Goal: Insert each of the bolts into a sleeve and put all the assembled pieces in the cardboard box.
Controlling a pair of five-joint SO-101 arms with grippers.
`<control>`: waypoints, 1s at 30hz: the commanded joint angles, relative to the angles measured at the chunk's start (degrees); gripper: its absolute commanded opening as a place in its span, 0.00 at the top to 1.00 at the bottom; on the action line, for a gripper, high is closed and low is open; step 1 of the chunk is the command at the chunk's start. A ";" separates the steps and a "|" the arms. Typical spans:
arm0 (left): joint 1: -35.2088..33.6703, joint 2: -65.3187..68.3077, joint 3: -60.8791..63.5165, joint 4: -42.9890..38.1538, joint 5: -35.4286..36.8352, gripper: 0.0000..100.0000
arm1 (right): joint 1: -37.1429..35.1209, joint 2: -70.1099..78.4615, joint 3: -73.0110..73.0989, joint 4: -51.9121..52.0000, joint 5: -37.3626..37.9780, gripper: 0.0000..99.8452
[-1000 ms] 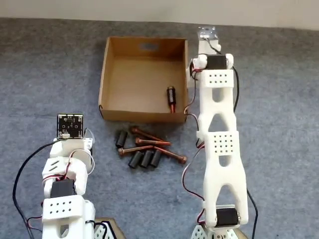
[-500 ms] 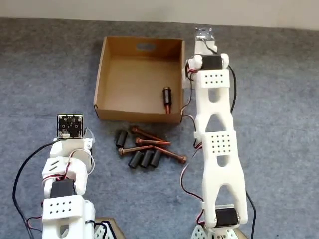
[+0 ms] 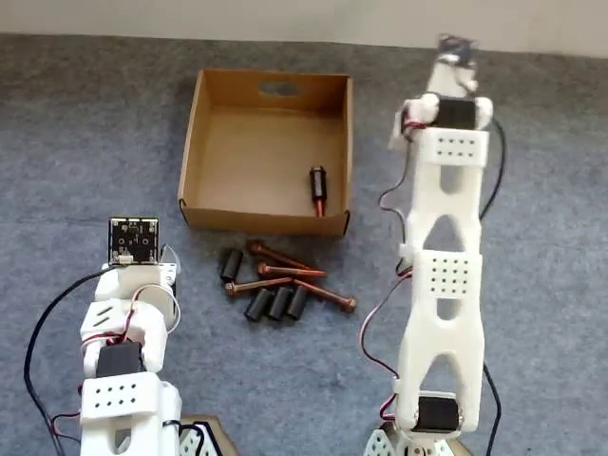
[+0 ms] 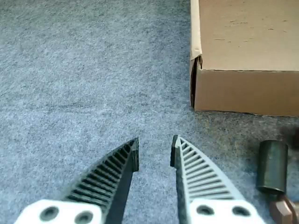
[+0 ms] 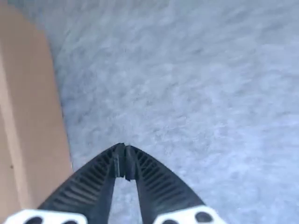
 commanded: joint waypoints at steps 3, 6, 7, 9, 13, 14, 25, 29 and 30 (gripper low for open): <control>-0.22 0.13 -2.77 0.00 -0.35 0.86 | 1.63 -9.01 -7.08 1.01 -0.79 0.99; -0.22 0.13 -2.77 0.00 -0.35 0.86 | 1.27 -12.26 -4.62 1.10 -0.79 0.99; -0.22 0.13 -2.77 0.00 -0.35 0.86 | 1.19 -13.93 -2.51 1.10 -0.79 0.99; -0.13 0.13 -2.77 0.00 -0.35 0.86 | 0.66 -18.42 4.18 1.10 -0.79 0.99; -0.04 0.13 -2.68 0.00 -0.35 0.86 | -1.71 -31.25 25.10 1.01 -0.70 0.99; -0.04 0.13 -2.68 0.00 -0.35 0.86 | -2.68 -34.68 30.81 0.92 -0.70 0.99; -0.04 0.13 -2.68 0.00 -0.35 0.86 | -21.23 -71.25 84.88 -5.85 2.02 0.99; -0.04 0.13 -2.68 0.00 -0.35 0.86 | -25.27 -81.80 106.42 -16.48 -2.46 0.99; -0.04 0.22 -2.68 0.00 -0.35 0.86 | -25.45 -83.74 110.81 -19.47 -3.87 0.98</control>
